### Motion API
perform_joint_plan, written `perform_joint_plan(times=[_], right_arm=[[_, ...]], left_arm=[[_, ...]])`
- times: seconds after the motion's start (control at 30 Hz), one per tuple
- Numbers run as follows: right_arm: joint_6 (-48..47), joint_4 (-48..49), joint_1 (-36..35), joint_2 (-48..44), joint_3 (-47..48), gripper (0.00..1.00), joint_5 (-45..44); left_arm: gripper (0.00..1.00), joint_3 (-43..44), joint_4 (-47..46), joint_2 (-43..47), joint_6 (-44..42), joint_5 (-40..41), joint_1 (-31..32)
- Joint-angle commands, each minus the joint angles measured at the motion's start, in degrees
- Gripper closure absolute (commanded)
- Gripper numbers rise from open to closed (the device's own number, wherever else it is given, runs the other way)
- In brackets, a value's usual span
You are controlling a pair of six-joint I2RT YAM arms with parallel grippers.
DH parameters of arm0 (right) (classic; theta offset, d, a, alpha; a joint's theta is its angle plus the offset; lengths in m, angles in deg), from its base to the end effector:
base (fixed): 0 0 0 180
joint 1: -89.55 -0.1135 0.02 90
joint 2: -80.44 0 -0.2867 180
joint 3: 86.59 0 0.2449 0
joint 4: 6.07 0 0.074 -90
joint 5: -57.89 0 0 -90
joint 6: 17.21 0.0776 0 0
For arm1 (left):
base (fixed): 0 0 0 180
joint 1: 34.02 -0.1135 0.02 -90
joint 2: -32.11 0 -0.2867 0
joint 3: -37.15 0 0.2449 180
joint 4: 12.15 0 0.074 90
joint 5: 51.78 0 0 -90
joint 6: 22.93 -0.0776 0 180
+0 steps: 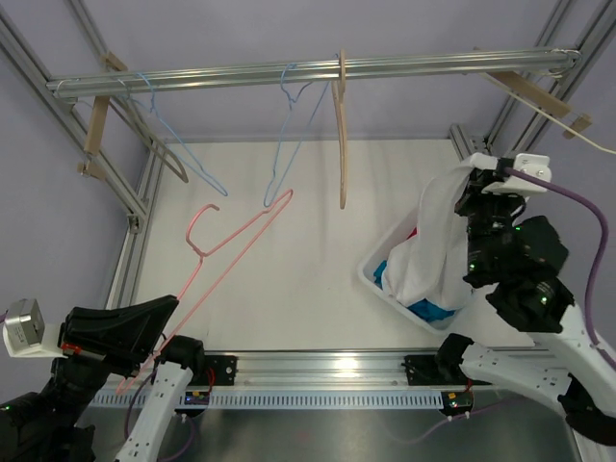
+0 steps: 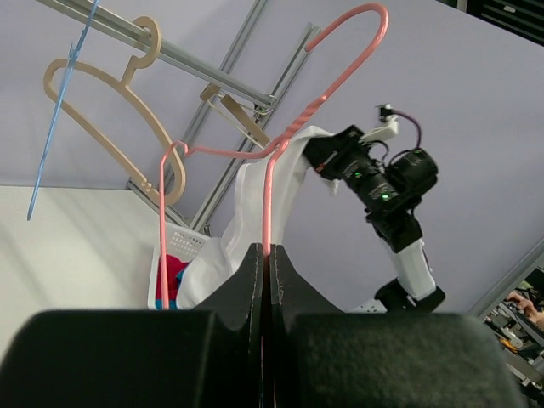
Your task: Remove the t-shirt from the hanger
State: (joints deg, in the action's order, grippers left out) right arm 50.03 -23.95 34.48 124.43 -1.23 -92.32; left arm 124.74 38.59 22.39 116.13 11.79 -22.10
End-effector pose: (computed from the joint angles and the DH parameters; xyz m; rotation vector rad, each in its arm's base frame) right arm 0.1129 0.0440 0.5193 0.0615 1.3714 -0.1364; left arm -0.0888 -0.0166 0.4668 0.0526 1.2319 -1.1884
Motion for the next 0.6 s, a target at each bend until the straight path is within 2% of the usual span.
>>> perform_joint_plan(times=[0.0, 0.03, 0.23, 0.33, 0.47, 0.57], right_arm=[[22.12, -13.87, 10.83, 1.36, -4.36, 1.0, 8.96], [25.19, -13.61, 13.9, 0.93, -8.73, 1.0, 9.31], [45.05, -13.78, 18.06, -3.29, -23.69, 1.0, 3.96], [50.26, -15.28, 21.13, -1.89, -29.05, 1.0, 5.53], [62.47, -20.28, 30.78, 3.29, -31.97, 1.0, 10.8], [68.81, -21.79, 35.1, 4.44, -34.43, 1.0, 12.91]], left_arm=[[1.0, -0.28, -2.19, 1.01, -1.68, 1.3, -0.41], [1.0, -0.28, -2.19, 1.1, -1.95, 1.56, -0.41], [1.0, -2.12, -2.28, 1.36, -2.48, 2.62, -0.58], [1.0, -4.32, -2.19, 1.72, -2.3, 3.4, -0.94], [1.0, -4.59, -2.19, 0.49, -2.65, 3.67, -1.29], [1.0, -4.59, -2.1, -0.3, -3.44, 4.2, -1.64]])
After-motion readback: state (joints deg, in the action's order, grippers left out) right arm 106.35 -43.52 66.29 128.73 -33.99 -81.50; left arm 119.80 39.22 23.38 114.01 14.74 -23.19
